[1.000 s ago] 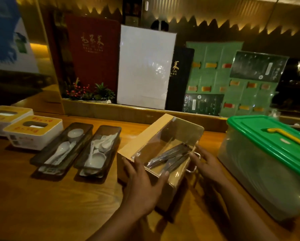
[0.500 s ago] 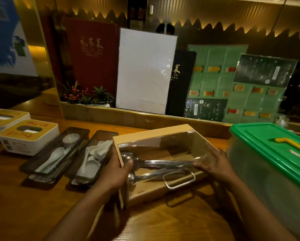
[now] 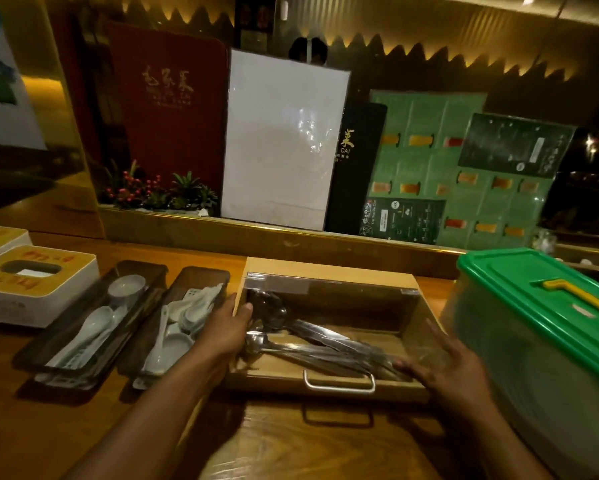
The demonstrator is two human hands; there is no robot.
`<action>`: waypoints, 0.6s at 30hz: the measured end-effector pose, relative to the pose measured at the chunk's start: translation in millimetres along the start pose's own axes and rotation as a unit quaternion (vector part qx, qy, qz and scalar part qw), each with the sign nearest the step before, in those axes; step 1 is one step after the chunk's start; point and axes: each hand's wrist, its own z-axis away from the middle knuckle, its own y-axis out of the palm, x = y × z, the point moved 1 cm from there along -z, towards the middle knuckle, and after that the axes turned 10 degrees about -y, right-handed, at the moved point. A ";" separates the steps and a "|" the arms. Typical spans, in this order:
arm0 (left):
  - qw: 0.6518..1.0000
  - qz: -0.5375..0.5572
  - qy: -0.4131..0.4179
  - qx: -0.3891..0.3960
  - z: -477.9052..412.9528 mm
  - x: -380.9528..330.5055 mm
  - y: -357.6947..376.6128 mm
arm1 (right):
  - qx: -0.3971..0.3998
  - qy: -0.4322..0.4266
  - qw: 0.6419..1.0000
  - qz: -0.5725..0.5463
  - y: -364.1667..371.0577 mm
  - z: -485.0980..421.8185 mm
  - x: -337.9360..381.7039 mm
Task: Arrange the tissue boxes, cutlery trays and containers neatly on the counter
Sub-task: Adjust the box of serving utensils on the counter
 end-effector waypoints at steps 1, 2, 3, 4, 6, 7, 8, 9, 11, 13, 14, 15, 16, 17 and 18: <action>1.000 0.003 -0.002 0.005 1.0 0.9 -0.5 | -0.009 -0.002 1.000 0.019 -1.0 5.2 2.4; 1.000 0.003 -0.006 0.008 1.3 2.5 -1.6 | -0.020 -0.001 0.999 0.038 -1.6 10.2 5.2; 1.000 -0.002 -0.007 0.008 1.2 4.8 -2.8 | -0.030 0.003 0.998 0.054 -2.7 14.4 8.1; 1.000 -0.006 -0.007 0.007 4.1 5.8 -4.0 | -0.036 0.011 0.997 0.061 -3.8 18.9 8.5; 1.000 -0.007 0.000 0.013 11.0 8.7 -6.6 | -0.038 0.013 0.997 0.063 -5.1 29.8 9.8; 1.000 -0.008 0.008 0.020 14.6 10.2 -7.2 | -0.040 0.011 0.997 0.063 -6.0 34.8 9.5; 1.000 -0.008 0.013 0.024 18.0 11.9 -8.3 | -0.043 0.011 0.997 0.060 -6.7 39.1 8.3; 1.000 -0.008 0.018 0.025 20.8 13.4 -9.3 | -0.048 0.013 0.997 0.062 -7.2 43.0 7.5; 0.999 -0.005 0.024 0.022 25.6 17.0 -11.0 | -0.056 0.010 0.996 0.074 -7.4 49.4 9.1; 0.999 -0.007 0.031 0.011 29.1 19.8 -11.0 | -0.047 0.001 0.994 0.095 -7.6 52.4 9.5; 0.999 -0.011 0.038 0.008 31.6 19.8 -10.9 | -0.039 -0.003 0.994 0.100 -7.7 53.3 10.2; 0.999 -0.019 0.047 0.003 34.5 19.0 -10.3 | -0.026 -0.008 0.994 0.105 -8.6 54.3 11.3; 0.998 -0.032 0.054 -0.004 37.4 17.6 -9.9 | -0.011 -0.016 0.994 0.111 -10.7 54.1 12.0; 0.997 -0.047 0.061 -0.016 40.1 15.8 -9.2 | 0.004 -0.026 0.992 0.120 -13.9 53.8 13.9; 0.995 -0.064 0.070 -0.030 43.8 13.2 -8.6 | 0.015 -0.035 0.991 0.130 -18.7 53.6 16.1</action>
